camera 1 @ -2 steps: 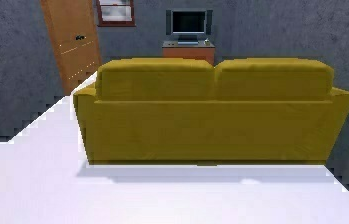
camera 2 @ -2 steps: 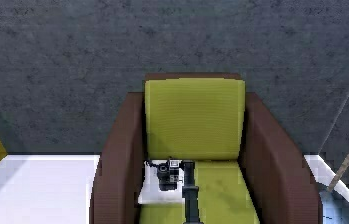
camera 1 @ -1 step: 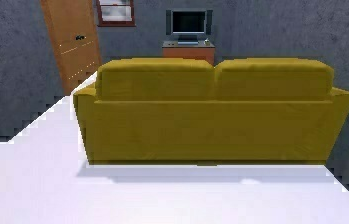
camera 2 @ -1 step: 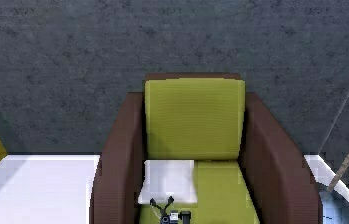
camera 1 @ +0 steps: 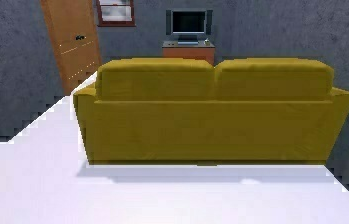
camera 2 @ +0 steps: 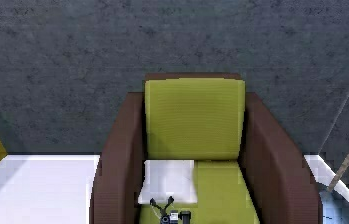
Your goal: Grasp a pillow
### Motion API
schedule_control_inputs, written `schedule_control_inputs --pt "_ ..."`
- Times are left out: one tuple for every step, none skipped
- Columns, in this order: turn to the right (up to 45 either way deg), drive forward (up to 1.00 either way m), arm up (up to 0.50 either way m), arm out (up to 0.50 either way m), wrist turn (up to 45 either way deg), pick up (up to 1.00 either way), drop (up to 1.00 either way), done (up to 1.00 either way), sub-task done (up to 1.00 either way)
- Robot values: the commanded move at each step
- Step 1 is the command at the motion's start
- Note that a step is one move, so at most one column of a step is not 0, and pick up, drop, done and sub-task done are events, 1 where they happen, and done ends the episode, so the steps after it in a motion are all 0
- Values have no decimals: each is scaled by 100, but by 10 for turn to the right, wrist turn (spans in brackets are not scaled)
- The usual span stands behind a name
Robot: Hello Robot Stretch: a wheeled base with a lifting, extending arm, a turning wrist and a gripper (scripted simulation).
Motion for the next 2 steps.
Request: schedule_control_inputs --pt "0 0 10 0 0 0 0 0 0" --pt "0 0 0 0 0 0 0 100 0"
